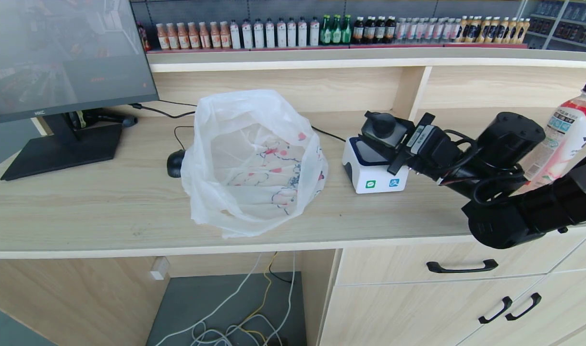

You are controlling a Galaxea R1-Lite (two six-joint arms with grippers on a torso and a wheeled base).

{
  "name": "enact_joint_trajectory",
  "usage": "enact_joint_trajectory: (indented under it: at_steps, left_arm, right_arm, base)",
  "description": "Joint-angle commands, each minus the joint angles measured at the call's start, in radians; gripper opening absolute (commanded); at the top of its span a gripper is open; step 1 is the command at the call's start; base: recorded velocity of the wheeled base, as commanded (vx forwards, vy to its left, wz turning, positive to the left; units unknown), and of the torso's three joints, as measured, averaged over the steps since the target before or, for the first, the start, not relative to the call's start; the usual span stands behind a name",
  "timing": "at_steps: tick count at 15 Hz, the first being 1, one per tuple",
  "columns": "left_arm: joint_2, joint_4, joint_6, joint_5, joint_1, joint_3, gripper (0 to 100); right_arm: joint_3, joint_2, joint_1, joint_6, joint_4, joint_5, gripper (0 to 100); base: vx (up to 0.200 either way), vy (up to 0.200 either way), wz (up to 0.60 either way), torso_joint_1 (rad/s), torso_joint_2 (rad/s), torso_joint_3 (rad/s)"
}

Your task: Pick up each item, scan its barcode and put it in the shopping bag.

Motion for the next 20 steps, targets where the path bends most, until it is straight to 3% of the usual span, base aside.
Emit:
enact_joint_trajectory:
  at_steps: [1,16,18,20]
  left_arm:
    - [0.0,0.0,0.0,0.001,0.0,0.0,100]
    - [0.0,0.0,0.0,0.001,0.0,0.0,100]
    - [0.0,0.0,0.0,-0.001,0.0,0.0,100]
    - [0.0,0.0,0.0,0.001,0.0,0.0,100]
  right_arm:
    - [0.0,0.003,0.002,0.0,0.0,0.0,0]
    - [-0.004,-0.028,0.019,0.013,0.02,-0.007,0]
    - [-0.003,-0.065,0.023,0.07,0.029,-0.018,0]
    - [0.009,-0.117,0.046,0.171,0.026,-0.109,0]
  base:
    - [0.0,0.0,0.0,0.0,0.0,0.0]
    - [0.0,0.0,0.0,0.0,0.0,0.0]
    - [0.0,0.0,0.0,0.0,0.0,0.0]
    - [0.0,0.0,0.0,0.0,0.0,0.0]
